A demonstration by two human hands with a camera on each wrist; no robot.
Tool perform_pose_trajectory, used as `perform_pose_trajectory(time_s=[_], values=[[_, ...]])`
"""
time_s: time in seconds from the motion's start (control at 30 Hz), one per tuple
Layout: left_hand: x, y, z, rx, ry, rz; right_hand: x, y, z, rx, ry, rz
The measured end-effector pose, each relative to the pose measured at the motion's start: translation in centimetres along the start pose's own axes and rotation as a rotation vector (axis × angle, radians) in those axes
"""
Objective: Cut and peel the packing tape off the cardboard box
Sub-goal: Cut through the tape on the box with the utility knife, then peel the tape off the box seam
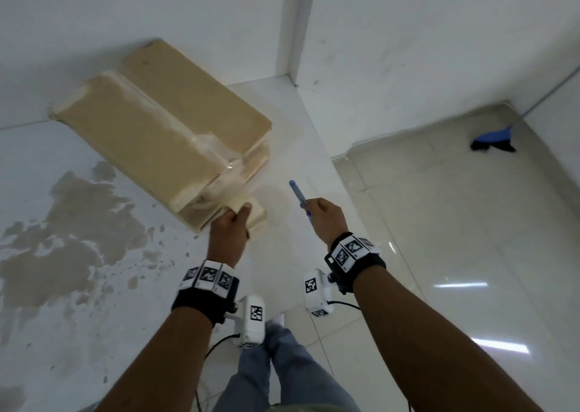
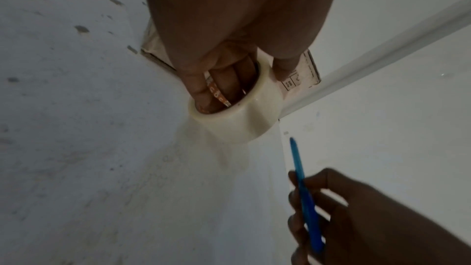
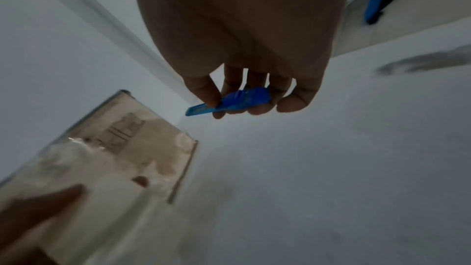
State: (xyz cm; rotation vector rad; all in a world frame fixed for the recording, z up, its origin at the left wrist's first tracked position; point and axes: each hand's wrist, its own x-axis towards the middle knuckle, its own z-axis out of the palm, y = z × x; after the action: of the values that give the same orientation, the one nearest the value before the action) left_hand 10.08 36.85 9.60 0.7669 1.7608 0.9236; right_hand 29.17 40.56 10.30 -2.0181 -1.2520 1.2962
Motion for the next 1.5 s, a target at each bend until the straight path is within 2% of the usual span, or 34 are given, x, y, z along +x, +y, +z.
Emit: perform_pose_trajectory(time_s=[0.1,0.2,0.33,0.47,0.6,0.67,0.77,0.93,1.07,1.2,1.37,1.5], values=[[0.0,-0.1,0.2,0.072,0.022,0.028,-0.6,2.9,-1.1,-0.115,0.003,0.094],[-0.3,0.0,0.8,0.132,0.003,0.081,-1.8,5.6,-1.7,-0.124,0.049,0.149],[-0.7,-0.2,2.1,0.151,0.007,0.064,-2.6,8.0,-1.5,-0.102,0.167,0.104],[-0.6,-0.5,2.9,0.162,0.011,0.046,-2.7,8.1,-1.6,-0.135,0.189,0.038],[-0.7,-0.6,3.2,0.154,0.005,0.044,-2.1,7.7,-1.9,-0.162,0.200,0.059],[-0.7,-0.6,3.0,0.172,0.011,0.050,-1.7,6.8,-2.0,-0.155,0.218,-0.025],[-0.7,-0.6,2.8,0.158,0.026,0.030,-0.9,3.0,-1.7,-0.178,0.174,-0.269],[-1.3,-0.6,2.3,0.150,0.051,0.069,0.9,-6.5,-0.4,-0.321,-0.014,-0.820],[-2.0,-0.9,1.6,0.177,0.055,0.110,1.7,-12.4,1.1,-0.497,-0.156,-1.114],[-2.7,-0.7,0.9,0.177,0.016,0.088,2.6,-14.6,1.5,-0.723,-0.311,-1.104],[-2.9,-1.0,0.2,0.162,0.023,0.075,3.3,-15.0,2.0,-0.798,-0.330,-1.154],[-3.2,-1.3,-0.2,0.250,-0.003,0.122,3.7,-16.1,2.5,-0.891,-0.331,-1.190]])
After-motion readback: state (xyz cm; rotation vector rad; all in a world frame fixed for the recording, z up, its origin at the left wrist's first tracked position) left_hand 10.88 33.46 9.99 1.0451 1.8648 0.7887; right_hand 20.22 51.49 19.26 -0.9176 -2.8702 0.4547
